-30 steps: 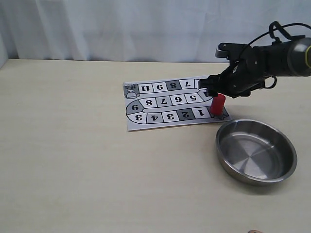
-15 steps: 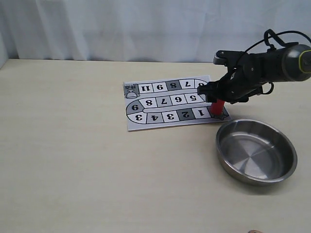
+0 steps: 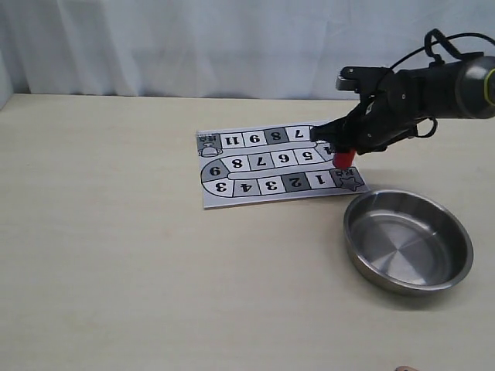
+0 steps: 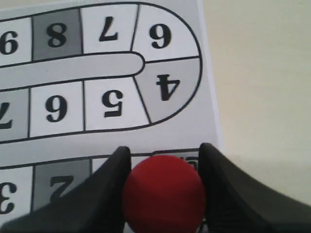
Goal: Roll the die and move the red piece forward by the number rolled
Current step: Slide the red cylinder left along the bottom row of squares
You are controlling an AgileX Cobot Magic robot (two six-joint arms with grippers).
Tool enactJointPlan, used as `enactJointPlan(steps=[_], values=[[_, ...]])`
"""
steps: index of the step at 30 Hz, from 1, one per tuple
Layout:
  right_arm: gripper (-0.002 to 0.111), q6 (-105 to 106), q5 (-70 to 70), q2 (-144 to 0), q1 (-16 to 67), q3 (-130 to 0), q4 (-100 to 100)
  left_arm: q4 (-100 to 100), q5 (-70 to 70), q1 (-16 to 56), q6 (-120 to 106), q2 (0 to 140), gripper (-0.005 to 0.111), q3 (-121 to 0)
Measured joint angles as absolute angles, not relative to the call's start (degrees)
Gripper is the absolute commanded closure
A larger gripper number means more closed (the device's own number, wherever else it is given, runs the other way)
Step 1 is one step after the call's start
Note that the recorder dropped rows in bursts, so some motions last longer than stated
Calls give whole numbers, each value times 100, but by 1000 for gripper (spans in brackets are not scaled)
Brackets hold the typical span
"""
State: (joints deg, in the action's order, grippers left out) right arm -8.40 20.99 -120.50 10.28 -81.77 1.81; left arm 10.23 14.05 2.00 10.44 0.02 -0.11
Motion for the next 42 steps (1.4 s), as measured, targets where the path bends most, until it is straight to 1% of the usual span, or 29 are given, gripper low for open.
enactJointPlan(steps=[5, 12, 18, 22, 25, 28, 35, 42], values=[[104, -393, 2084, -12061, 1444, -8177, 170, 1023, 1405, 200, 1044, 2, 107, -11], [104, -393, 2018, -12437, 1444, -8177, 58, 1023, 1405, 200, 1034, 2, 107, -11], [104, -393, 1935, -12436, 1444, -8195, 0, 1023, 1405, 200, 1034, 2, 107, -11], [104, -291, 1946, -12196, 1444, -8195, -462, 1023, 1405, 200, 1034, 2, 107, -11], [104, 415, 1978, -12166, 1444, -8195, -1282, 1023, 1405, 200, 1034, 2, 107, -11], [104, 791, 1992, -12166, 1494, -8195, -1519, 1023, 1405, 200, 1034, 2, 107, -11], [104, 1104, 1842, -12178, 1806, -8195, -1604, 1023, 1415, 200, 1034, 2, 107, -11], [104, 1126, 1569, -12565, 1815, -8195, -1477, 1023, 1415, 200, 1034, 2, 107, -11]])
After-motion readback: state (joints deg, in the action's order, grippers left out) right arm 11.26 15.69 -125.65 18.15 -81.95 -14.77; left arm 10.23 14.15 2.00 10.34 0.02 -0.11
